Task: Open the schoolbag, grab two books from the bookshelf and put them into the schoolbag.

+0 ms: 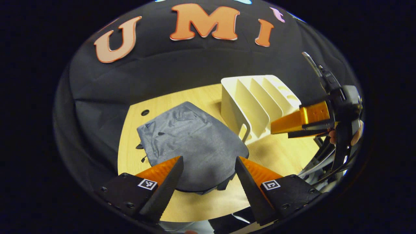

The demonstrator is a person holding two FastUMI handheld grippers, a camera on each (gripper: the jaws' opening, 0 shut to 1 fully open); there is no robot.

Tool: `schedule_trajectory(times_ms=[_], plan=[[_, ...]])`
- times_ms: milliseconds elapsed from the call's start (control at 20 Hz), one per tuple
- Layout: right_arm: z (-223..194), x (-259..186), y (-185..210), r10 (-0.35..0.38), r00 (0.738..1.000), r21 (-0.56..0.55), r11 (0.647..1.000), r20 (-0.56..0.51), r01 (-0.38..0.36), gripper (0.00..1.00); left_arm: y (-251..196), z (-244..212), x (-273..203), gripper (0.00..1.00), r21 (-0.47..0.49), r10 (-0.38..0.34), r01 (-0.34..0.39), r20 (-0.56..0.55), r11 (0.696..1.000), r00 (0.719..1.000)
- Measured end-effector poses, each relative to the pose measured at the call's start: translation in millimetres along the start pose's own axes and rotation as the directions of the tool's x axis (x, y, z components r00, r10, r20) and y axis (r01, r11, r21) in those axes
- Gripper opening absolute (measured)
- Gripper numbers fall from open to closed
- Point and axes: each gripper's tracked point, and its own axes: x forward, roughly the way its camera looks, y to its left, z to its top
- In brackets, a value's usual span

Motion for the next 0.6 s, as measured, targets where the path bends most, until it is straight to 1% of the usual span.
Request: schedule_trajectory(times_ms=[100, 150, 250, 350, 450, 600], plan=[[19.8, -8.5, -1.4, -0.001, 0.997, -0.092, 0.996, 0.075, 0.007, 0.99, 3.1, 16.5, -7.0, 1.0, -0.049, 0.055, -0.051, 0.092, 0.998, 0.994], [31.8, -14.6, -1.9, 0.004, 0.993, -0.134, 0.991, 0.122, 0.013, 0.98, 6.4, 28.2, -12.2, 1.0, -0.068, 0.088, -0.079, 0.139, 0.995, 0.986], [55.8, -31.2, 0.0, 0.023, 0.976, -0.207, 0.978, 0.217, 0.023, 0.98, 13.7, 50.8, -18.5, 1.0, -0.099, 0.15, -0.13, 0.236, 0.987, 0.96], [79.0, -48.3, 2.9, 0.041, 0.949, -0.258, 0.965, 0.313, 0.043, 0.98, 13.2, 66.4, -19.5, 1.0, -0.116, 0.175, -0.146, 0.303, 0.982, 0.937], [99.5, -65.4, 1.6, 0.047, 0.914, -0.292, 0.953, 0.402, 0.079, 0.98, 13.2, 79.7, -20.1, 1.0, -0.131, 0.196, -0.16, 0.348, 0.978, 0.917], [120.3, -88.8, -0.9, 0.065, 0.864, -0.326, 0.938, 0.499, 0.117, 0.98, 13.8, 95.2, -23.5, 1.0, -0.152, 0.222, -0.173, 0.423, 0.973, 0.878]])
